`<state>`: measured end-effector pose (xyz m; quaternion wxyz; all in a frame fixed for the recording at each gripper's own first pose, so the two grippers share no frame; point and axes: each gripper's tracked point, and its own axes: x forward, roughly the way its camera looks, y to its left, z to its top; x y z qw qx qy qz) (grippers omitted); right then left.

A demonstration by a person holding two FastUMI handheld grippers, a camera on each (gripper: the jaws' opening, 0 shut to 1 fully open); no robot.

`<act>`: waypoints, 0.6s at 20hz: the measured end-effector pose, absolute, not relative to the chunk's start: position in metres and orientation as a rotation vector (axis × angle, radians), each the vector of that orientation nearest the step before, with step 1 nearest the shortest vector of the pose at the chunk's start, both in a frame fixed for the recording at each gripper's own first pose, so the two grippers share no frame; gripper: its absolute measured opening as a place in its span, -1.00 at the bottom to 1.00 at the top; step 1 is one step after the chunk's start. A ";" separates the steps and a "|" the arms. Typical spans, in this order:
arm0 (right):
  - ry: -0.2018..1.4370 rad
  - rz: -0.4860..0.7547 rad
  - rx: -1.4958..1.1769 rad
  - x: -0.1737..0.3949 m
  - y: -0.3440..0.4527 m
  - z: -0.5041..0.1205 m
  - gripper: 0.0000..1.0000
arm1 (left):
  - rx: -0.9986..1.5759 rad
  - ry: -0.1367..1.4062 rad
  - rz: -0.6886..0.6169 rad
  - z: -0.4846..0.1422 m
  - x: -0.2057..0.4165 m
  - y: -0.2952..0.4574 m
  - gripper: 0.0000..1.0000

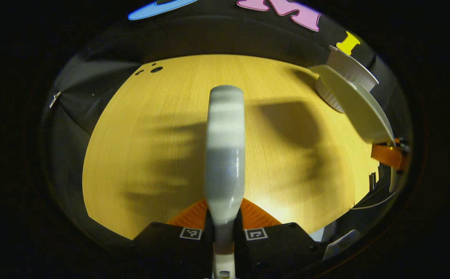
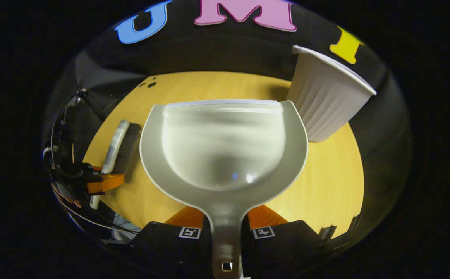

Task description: Pick up the small broom and dustpan from the desktop, sweep the trash into the dustpan with the broom, and then empty the trash into the garbage bin.

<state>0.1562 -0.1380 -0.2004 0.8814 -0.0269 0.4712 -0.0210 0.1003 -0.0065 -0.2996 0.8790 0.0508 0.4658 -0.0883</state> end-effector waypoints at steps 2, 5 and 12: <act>1.038 -0.047 -0.052 0.148 -0.138 -0.211 -0.33 | 0.132 1.011 -0.170 -0.301 0.102 -0.008 -0.48; 1.072 -0.077 -0.014 0.141 -0.134 -0.224 -0.40 | 0.138 1.065 -0.158 -0.304 0.104 -0.011 -0.47; 1.143 -0.058 -0.004 0.129 -0.126 -0.235 -0.31 | 0.176 1.159 -0.108 -0.312 0.109 -0.011 -0.45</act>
